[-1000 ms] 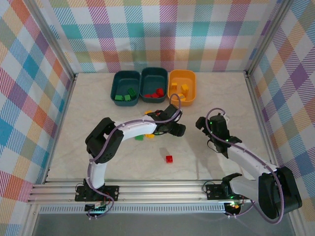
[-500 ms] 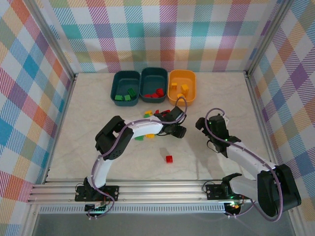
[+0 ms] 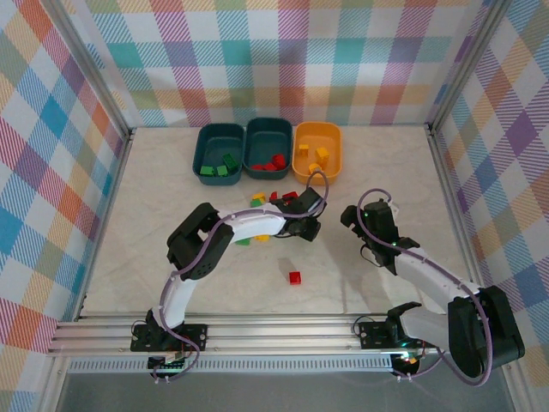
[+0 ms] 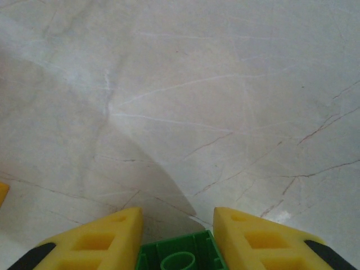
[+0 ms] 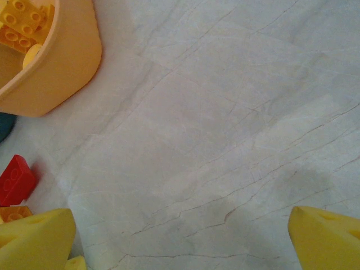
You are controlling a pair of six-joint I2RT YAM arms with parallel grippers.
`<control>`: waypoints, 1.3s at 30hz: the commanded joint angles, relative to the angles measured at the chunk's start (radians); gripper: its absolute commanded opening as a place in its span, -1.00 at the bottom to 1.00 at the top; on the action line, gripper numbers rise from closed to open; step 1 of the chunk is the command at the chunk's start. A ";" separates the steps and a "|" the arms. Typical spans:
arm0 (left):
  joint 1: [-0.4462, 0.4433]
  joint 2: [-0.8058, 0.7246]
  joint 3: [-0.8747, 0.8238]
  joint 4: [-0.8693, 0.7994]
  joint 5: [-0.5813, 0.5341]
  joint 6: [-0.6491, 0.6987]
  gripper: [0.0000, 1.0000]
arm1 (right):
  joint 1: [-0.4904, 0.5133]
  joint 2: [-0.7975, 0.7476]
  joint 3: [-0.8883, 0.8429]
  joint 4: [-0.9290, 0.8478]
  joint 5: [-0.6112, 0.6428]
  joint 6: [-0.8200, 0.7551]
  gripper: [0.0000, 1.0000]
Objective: Sort the legos into containers by color
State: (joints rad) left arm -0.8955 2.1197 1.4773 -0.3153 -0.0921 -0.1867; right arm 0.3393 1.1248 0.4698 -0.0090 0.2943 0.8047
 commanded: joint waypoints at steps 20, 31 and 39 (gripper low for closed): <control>0.494 -0.044 0.363 -0.233 0.094 -0.245 -0.35 | 0.064 0.137 0.058 0.250 -0.386 -0.157 0.88; 0.694 0.269 0.761 -0.463 0.031 -0.267 -0.28 | 0.064 0.118 0.058 0.222 -0.362 -0.162 0.91; 0.696 0.265 0.787 -0.469 0.013 -0.212 0.07 | 0.064 0.112 0.069 0.205 -0.369 -0.184 0.92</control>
State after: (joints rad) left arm -0.2005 2.4310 2.2299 -0.7586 -0.0650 -0.4175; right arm 0.4053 1.2594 0.5072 0.1902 -0.0624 0.6445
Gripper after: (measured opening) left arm 0.515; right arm 0.959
